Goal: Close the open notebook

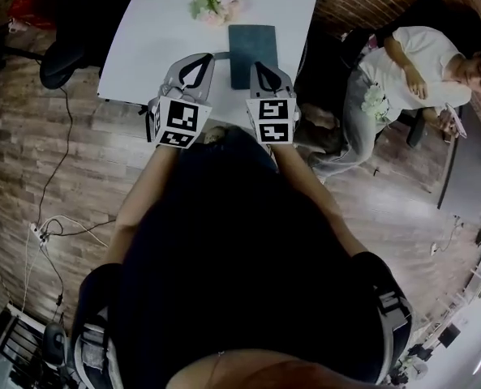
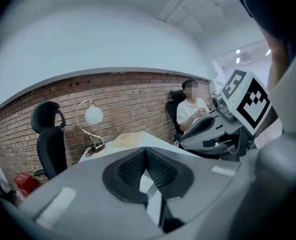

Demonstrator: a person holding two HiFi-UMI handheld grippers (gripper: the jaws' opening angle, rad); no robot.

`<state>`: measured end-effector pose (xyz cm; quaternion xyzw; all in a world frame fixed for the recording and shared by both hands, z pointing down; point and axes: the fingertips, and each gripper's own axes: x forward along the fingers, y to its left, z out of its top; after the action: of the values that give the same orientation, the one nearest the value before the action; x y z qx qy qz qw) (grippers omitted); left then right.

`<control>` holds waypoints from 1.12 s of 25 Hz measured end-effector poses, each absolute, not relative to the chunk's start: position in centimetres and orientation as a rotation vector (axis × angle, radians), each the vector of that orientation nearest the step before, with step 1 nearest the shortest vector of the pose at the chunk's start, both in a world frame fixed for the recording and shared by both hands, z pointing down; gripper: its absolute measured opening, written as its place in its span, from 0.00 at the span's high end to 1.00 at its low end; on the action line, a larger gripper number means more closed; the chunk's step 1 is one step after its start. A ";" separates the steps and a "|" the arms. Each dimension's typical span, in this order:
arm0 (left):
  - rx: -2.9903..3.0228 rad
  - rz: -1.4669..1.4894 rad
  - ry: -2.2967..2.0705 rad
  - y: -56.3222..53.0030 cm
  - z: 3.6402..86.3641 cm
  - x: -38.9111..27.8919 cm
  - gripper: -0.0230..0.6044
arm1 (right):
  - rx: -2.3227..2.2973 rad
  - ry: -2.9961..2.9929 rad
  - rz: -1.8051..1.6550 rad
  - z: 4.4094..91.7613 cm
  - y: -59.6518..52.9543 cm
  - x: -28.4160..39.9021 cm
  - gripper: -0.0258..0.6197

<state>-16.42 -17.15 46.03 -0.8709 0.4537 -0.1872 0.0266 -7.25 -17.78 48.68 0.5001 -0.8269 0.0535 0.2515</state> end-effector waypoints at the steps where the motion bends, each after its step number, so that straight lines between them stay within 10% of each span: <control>1: -2.692 -0.544 1.387 -17.5 45.0 -15.5 0.95 | 1.404 -2.266 0.129 47.3 -18.0 -6.4 0.94; 16: -2.504 -0.030 1.391 -20.1 23.5 -8.1 0.95 | 1.984 -2.329 -0.266 24.0 -18.3 8.3 0.94; 28: -2.402 -0.045 1.447 -18.8 22.0 -6.0 0.95 | 1.927 -2.472 -0.301 22.5 -17.7 10.7 0.94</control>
<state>-6.03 -18.77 21.97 -0.8443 0.5087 -0.0158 0.1678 10.73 -17.73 22.48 0.6120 -0.7851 -0.0957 -0.0037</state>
